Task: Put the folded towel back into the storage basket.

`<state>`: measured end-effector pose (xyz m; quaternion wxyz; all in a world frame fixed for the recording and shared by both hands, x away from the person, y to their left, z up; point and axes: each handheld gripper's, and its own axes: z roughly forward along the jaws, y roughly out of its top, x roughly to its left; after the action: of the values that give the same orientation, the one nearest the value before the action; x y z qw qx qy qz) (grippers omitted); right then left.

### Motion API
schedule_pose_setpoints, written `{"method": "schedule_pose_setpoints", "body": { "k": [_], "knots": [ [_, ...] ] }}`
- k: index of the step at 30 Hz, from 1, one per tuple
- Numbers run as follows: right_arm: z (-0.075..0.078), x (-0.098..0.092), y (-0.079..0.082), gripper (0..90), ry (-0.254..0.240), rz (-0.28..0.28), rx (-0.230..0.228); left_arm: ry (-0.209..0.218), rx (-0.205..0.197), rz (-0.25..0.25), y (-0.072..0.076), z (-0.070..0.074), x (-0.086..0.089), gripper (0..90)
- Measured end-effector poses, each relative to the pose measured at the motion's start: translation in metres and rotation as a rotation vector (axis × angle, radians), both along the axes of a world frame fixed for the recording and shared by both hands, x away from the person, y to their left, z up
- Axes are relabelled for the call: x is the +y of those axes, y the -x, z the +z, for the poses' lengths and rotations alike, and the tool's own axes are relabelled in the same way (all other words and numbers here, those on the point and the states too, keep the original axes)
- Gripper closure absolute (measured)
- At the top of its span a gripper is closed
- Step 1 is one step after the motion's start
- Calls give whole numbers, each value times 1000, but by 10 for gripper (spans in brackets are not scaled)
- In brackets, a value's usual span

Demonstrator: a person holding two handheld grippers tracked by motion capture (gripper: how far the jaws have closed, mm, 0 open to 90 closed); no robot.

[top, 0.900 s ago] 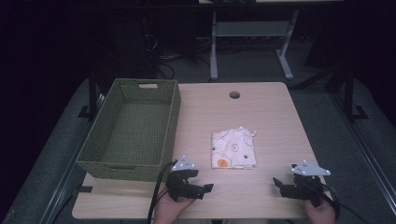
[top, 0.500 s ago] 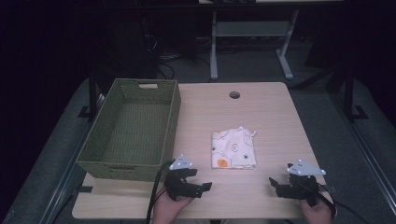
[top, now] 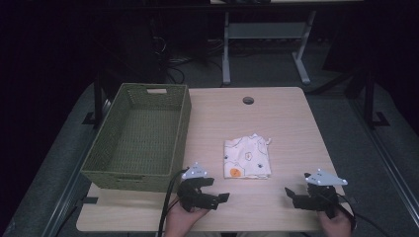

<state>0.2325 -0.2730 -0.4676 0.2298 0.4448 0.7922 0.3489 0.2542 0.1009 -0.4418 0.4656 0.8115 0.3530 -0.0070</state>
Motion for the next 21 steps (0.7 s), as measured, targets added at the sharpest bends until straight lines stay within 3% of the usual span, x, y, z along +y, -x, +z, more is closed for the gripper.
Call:
{"method": "schedule_pose_setpoints", "body": {
  "k": [12, 21],
  "knots": [
    [0, -1, 1, 139, 3, -2, -4, -65, -59, -16, -25, 27, -29, 201],
    [1, 1, 2, 139, 2, 7, -8, -81, -53, -19, -43, 31, -48, 215]
  ]
}}
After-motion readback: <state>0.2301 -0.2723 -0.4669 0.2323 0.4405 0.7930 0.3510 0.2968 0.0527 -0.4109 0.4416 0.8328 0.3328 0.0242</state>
